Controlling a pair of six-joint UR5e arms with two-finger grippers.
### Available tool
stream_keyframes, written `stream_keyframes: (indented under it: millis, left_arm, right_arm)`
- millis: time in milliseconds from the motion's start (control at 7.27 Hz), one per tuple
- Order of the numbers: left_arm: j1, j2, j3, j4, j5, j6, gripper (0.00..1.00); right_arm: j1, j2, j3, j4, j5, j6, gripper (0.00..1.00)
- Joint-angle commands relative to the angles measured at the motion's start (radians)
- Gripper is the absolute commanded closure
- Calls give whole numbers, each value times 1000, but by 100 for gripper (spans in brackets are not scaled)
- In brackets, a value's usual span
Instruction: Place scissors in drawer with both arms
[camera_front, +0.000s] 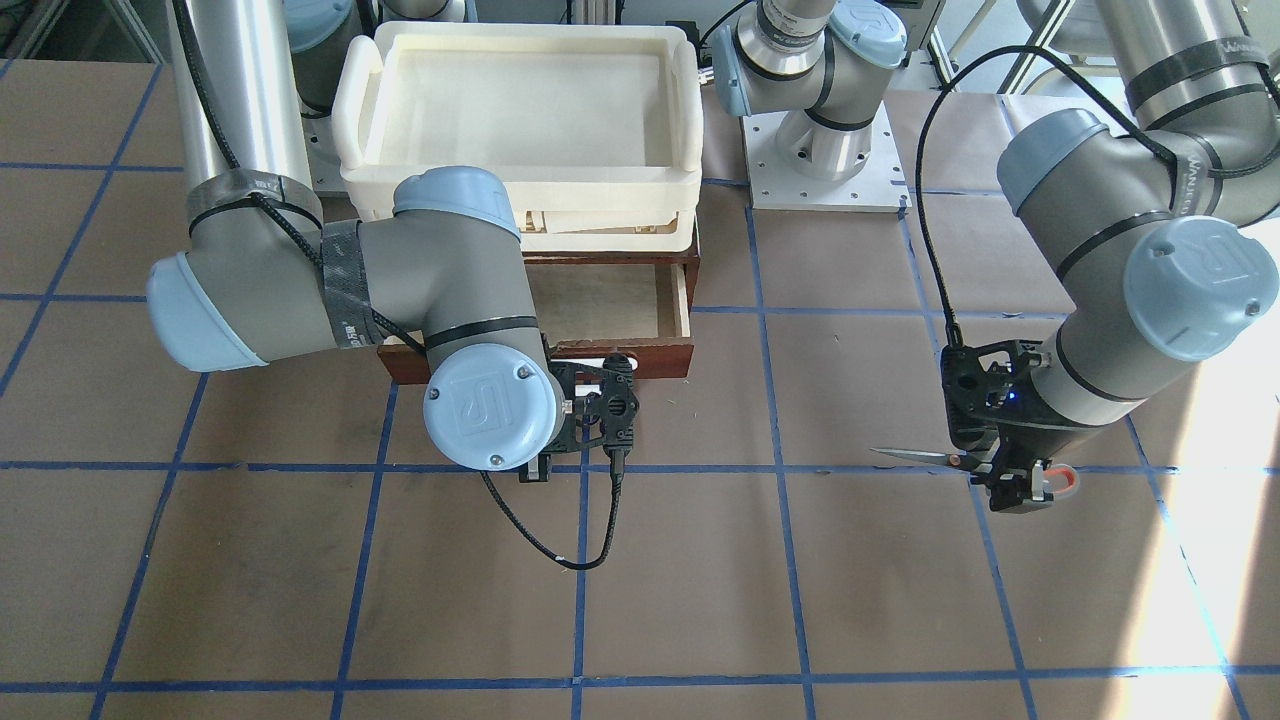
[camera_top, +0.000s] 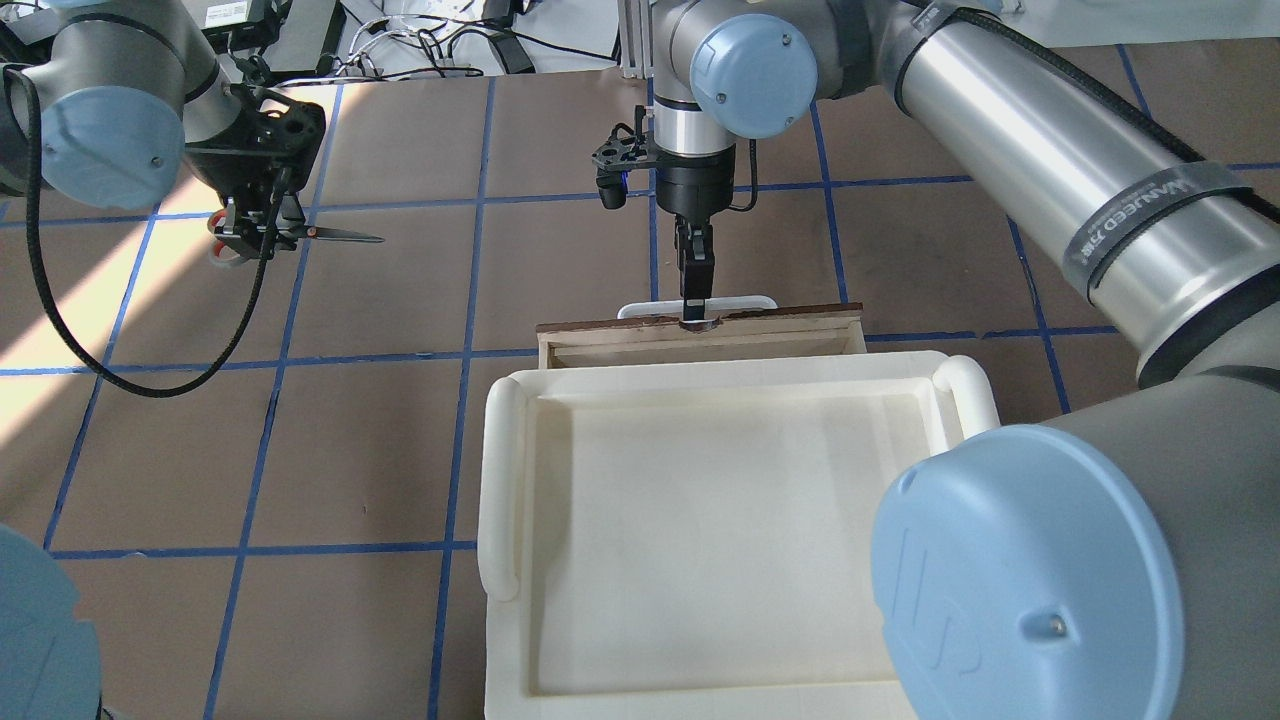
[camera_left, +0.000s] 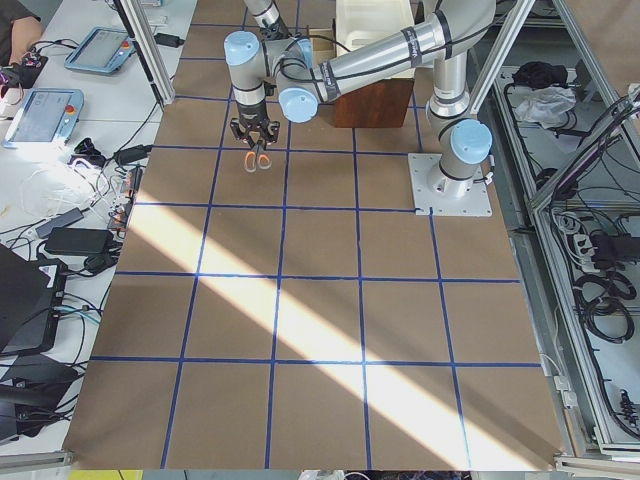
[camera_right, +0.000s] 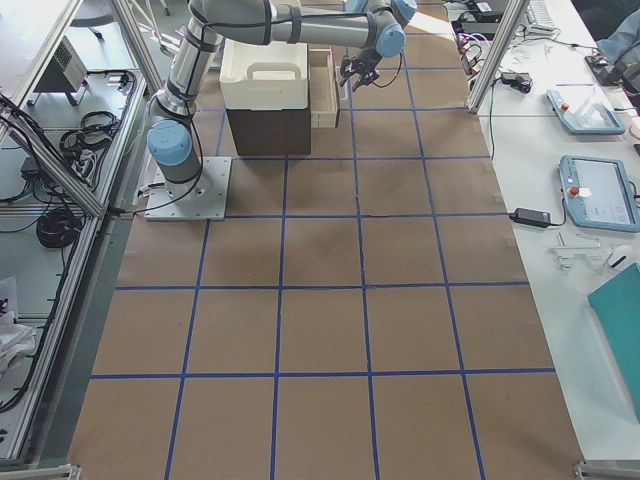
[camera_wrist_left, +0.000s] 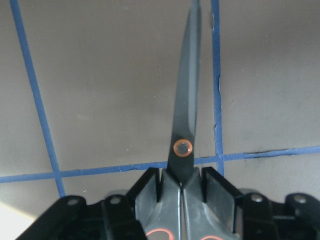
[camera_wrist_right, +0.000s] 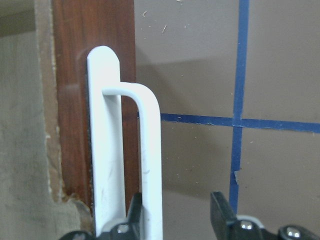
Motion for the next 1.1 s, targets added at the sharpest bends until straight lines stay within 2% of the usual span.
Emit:
stream_keyframes:
  millis: [0, 550, 963]
  left_arm:
    - [-21, 13, 0, -10, -1, -22, 100]
    - [-85, 60, 0, -56, -5, -68, 100]
    - [-140, 71, -9, -68, -1, -135, 100]
  right_arm:
    - [-9, 26, -31, -54, 4, -1, 47]
    - [-10, 39, -43, -142, -1, -12, 48]
    - [-12, 25, -42, -150, 1, 12, 45]
